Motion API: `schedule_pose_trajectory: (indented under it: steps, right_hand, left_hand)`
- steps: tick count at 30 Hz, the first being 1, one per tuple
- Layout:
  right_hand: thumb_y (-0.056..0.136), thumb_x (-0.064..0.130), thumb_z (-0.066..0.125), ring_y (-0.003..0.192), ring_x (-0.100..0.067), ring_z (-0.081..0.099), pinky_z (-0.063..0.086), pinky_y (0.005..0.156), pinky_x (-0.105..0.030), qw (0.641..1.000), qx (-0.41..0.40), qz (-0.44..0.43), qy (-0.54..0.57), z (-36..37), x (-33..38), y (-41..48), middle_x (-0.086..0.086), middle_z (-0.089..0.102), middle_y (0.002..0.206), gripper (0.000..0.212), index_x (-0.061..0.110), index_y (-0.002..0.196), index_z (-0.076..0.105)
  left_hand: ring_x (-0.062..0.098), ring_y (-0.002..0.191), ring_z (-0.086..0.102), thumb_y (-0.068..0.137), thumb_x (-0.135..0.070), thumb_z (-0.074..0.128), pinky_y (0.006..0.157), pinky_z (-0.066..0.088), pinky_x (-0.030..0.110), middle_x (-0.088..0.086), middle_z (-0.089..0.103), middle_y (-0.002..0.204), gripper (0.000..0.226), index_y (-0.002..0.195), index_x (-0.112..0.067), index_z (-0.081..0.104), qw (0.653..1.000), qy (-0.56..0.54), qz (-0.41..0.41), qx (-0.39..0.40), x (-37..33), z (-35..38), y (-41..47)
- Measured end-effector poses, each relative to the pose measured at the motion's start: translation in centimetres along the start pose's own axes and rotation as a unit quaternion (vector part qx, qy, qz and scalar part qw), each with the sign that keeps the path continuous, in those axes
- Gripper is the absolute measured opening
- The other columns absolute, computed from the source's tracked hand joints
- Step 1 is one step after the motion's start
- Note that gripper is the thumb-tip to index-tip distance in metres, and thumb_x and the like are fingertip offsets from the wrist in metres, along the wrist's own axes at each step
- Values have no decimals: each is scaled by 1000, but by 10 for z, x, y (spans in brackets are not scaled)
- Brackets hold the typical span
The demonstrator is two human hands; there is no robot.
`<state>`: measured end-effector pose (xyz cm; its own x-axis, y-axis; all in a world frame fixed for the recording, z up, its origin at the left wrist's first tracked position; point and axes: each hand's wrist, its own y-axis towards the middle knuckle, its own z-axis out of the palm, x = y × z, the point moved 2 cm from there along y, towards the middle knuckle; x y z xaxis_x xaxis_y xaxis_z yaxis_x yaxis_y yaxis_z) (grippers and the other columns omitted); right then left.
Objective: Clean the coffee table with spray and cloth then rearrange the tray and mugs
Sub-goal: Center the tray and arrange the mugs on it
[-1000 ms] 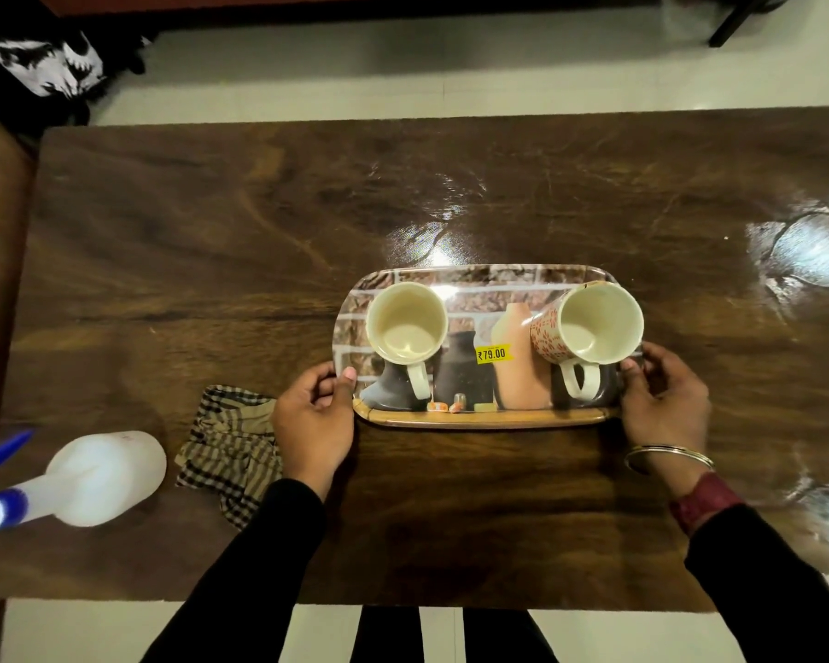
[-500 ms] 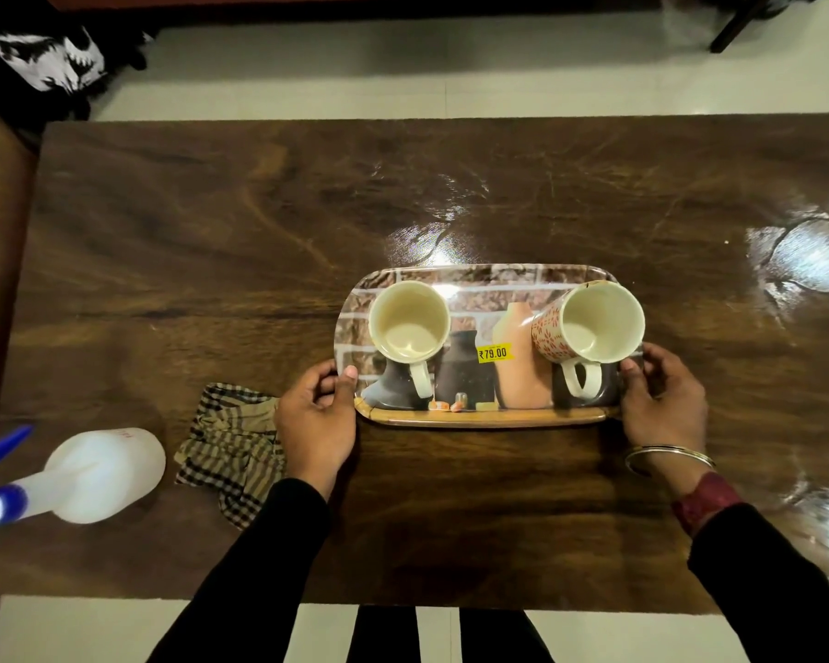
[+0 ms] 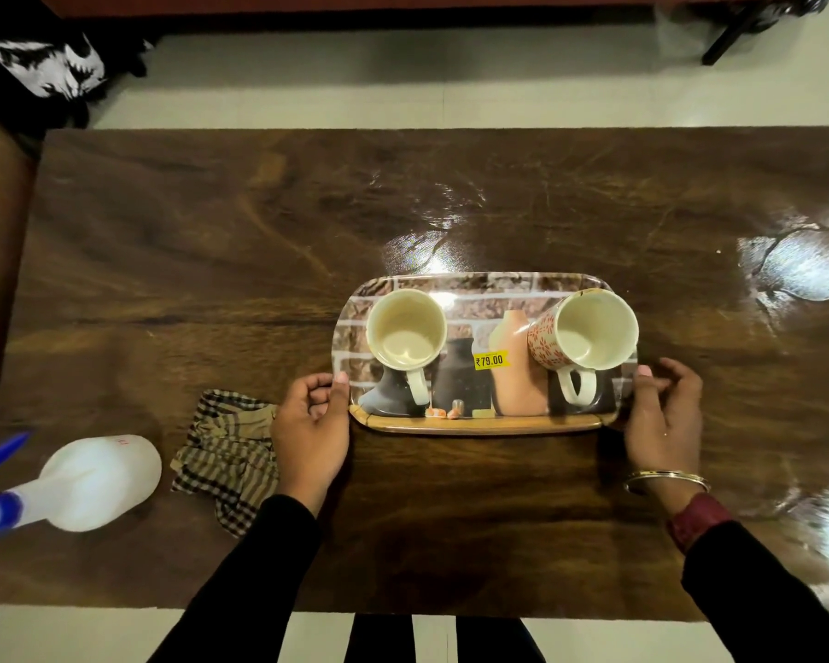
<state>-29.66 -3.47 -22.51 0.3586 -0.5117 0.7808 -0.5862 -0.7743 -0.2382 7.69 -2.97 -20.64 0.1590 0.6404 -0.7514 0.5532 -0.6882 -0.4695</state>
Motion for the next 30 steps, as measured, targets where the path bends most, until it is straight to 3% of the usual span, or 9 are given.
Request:
schedule_pose_trajectory:
  steps: [5, 8, 11, 16, 19, 24, 30]
  right_hand:
    - [101, 18, 66, 66, -1, 57, 48, 63, -8, 999, 26, 14, 20, 1, -7, -4, 1, 62, 84, 19, 18, 120, 64]
    - [99, 13, 67, 68, -6, 62, 59, 70, -28, 998, 57, 18, 23, 1, -10, 0, -12, 70, 87, 16, 19, 114, 69]
    - [99, 11, 67, 75, -16, 64, 60, 74, -35, 998, 67, 10, 13, -3, -12, 5, -22, 73, 93, 13, 18, 110, 70]
    - [99, 15, 68, 73, -23, 65, 63, 77, -53, 997, 78, 4, 1, -14, -18, 13, -20, 72, 87, 10, 23, 104, 72]
    - [99, 16, 69, 70, -23, 63, 62, 74, -60, 997, 81, 6, 3, -18, -19, 16, -23, 72, 88, 9, 24, 102, 72]
    - [98, 14, 69, 69, -22, 61, 61, 71, -52, 995, 99, -21, 1, -8, -1, 17, -27, 71, 91, 13, 26, 99, 71]
    - [97, 12, 69, 63, -8, 59, 50, 60, -17, 995, 83, -42, -27, -3, 0, 14, -21, 74, 87, 11, 23, 99, 71]
  left_hand:
    - [8, 81, 70, 94, -26, 67, 87, 61, 36, -6, 74, 90, 15, 108, -24, 71, 1000, -6, 6, 30, 2, -1, -4]
    - [15, 88, 73, 94, -22, 68, 88, 61, 39, -2, 76, 93, 15, 108, -26, 72, 999, -5, 6, 35, 2, -1, -2]
    - [15, 87, 73, 93, -23, 69, 88, 61, 41, -4, 77, 92, 14, 104, -31, 72, 999, 11, 8, 43, 3, 1, -2]
    - [10, 89, 74, 93, -23, 69, 89, 61, 42, -7, 77, 94, 17, 109, -27, 72, 999, 15, -11, 45, -3, 12, -4]
    - [17, 87, 74, 93, -25, 69, 89, 60, 46, -8, 77, 87, 14, 106, -28, 73, 999, 17, -2, 46, -4, 16, -5]
    - [15, 81, 70, 93, -21, 69, 90, 60, 47, -9, 75, 83, 12, 101, -30, 72, 1000, 7, 10, 19, -5, 10, -2]
    - [13, 76, 69, 92, -20, 70, 86, 61, 44, -9, 75, 79, 17, 88, -36, 71, 1000, -8, 14, 22, -1, 6, 2]
